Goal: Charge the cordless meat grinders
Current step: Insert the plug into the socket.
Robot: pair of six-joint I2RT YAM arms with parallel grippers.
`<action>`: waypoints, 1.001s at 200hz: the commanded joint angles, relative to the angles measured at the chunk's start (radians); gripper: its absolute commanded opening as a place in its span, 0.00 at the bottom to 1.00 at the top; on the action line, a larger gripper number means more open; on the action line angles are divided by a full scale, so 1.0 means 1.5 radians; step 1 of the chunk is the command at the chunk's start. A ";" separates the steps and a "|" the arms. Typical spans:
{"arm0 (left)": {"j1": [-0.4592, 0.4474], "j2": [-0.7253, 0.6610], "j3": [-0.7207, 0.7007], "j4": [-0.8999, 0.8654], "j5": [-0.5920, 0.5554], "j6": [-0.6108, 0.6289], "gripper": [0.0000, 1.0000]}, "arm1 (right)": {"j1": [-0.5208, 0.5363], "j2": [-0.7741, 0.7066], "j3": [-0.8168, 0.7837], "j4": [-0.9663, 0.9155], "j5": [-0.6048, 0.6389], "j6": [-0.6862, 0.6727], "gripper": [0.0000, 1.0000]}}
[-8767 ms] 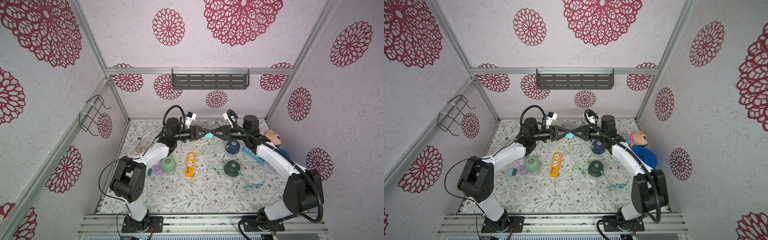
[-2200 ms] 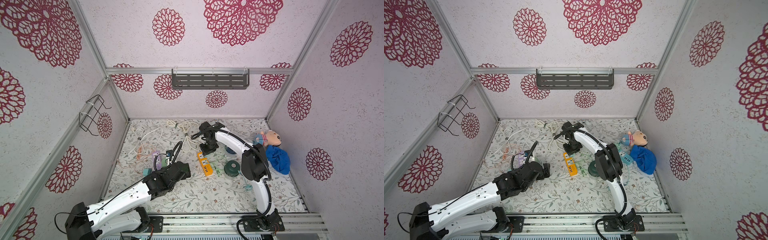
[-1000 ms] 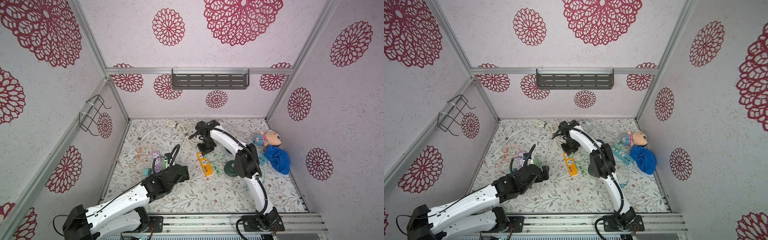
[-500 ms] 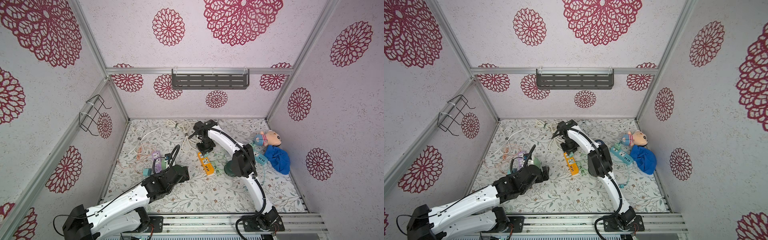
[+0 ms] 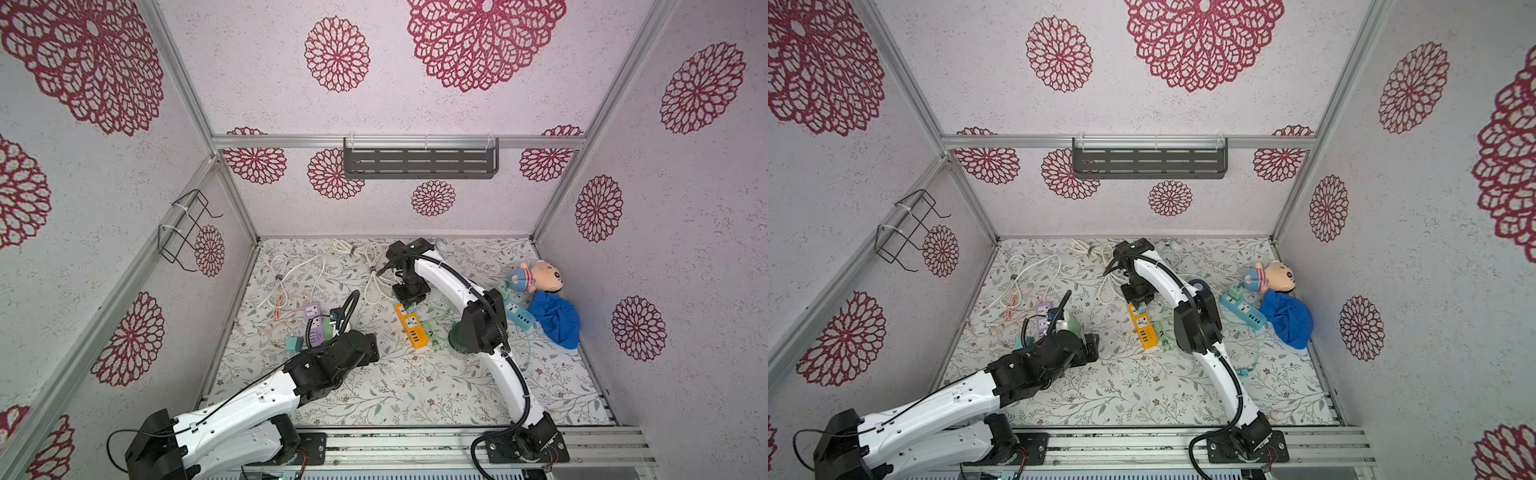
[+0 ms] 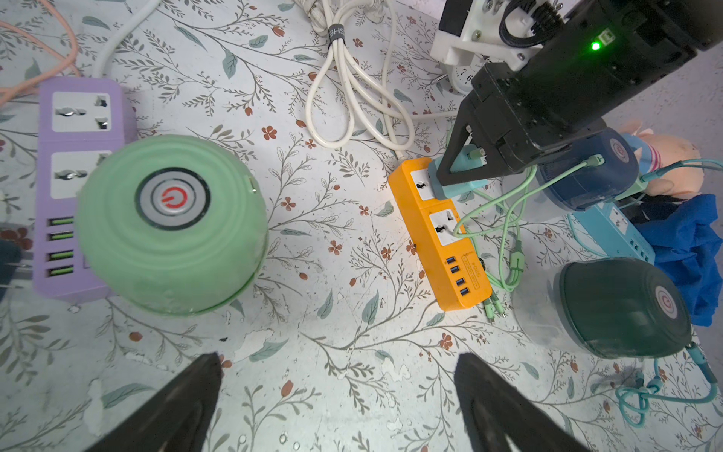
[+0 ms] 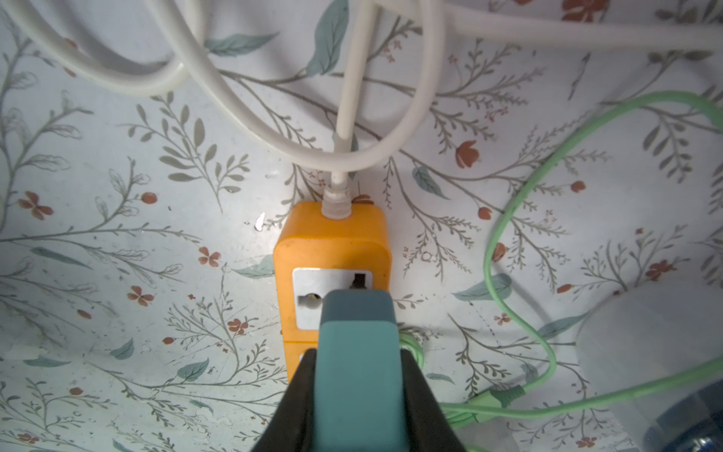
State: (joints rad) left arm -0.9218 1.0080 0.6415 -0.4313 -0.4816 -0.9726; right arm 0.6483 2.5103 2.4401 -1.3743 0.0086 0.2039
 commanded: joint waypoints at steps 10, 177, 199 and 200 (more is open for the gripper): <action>0.007 -0.011 -0.001 -0.007 -0.003 -0.005 0.97 | -0.031 0.124 -0.036 0.107 0.043 0.001 0.00; 0.198 -0.110 0.085 -0.188 0.026 0.027 0.97 | -0.104 -0.036 -0.224 0.170 0.169 -0.046 0.00; 0.259 -0.105 0.083 -0.192 0.056 0.040 0.98 | -0.128 -0.053 -0.247 0.182 0.185 -0.048 0.00; 0.262 -0.105 0.083 -0.192 0.059 0.040 0.98 | -0.129 -0.054 -0.248 0.183 0.185 -0.048 0.00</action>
State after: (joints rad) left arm -0.6075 0.8478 0.7559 -0.6624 -0.4404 -0.9417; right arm 0.5671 2.3615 2.1597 -1.1339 0.0505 0.1654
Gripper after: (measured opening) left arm 0.975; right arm 0.289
